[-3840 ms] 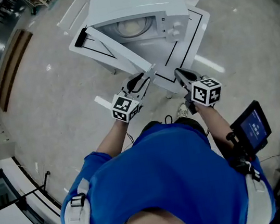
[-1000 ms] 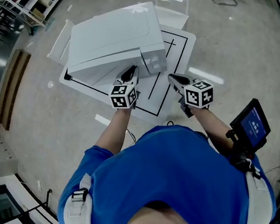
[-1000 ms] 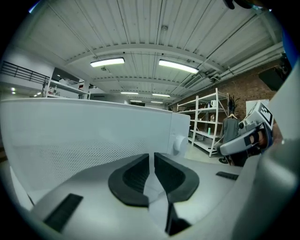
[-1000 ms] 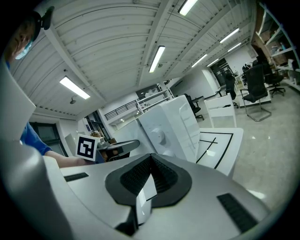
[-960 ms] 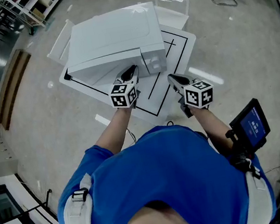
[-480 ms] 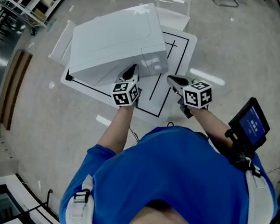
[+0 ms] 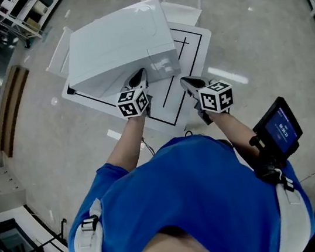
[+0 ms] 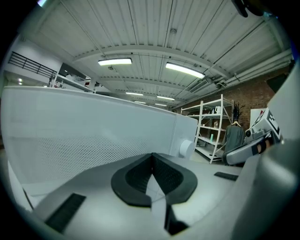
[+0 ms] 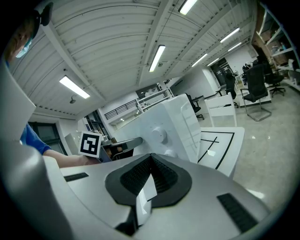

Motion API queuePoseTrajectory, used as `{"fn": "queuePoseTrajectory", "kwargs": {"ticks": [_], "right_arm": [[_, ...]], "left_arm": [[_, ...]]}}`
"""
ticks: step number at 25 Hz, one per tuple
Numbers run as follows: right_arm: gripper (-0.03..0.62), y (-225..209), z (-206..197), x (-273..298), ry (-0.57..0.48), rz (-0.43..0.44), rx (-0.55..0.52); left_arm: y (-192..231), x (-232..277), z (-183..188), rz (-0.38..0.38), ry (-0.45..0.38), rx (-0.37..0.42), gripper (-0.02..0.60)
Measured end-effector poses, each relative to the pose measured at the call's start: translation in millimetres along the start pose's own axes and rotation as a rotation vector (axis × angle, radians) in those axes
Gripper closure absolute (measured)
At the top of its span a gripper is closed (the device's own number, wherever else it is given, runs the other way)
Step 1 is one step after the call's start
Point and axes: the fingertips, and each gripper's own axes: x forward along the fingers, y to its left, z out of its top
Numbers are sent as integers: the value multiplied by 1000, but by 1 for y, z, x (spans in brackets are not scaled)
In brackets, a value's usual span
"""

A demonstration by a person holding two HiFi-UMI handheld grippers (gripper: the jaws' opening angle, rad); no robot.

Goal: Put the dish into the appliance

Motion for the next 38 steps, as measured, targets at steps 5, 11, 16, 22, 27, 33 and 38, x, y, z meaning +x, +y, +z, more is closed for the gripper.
{"fn": "queuePoseTrajectory", "kwargs": {"ticks": [5, 11, 16, 22, 27, 33, 38], "right_arm": [[592, 6, 0, -2, -15, -15, 2], [592, 17, 1, -4, -29, -29, 4], [592, 28, -6, -5, -34, -38, 18], [592, 52, -24, -5, -33, -49, 32], [592, 66, -35, -7, -30, -59, 29], [592, 72, -37, -11, -28, -71, 1], [592, 104, -56, -14, -36, -88, -12]], "left_arm": [[0, -3, -1, -29, -3, -28, 574], [-1, -18, 2, -65, -13, -57, 574], [-8, -45, -2, -108, -23, -78, 574], [-10, -95, -10, -157, -52, -112, 574], [-13, -129, -10, -197, -102, -170, 574], [-27, -149, -6, -267, -133, -205, 574], [-26, -191, -22, -309, -135, -211, 574]]}}
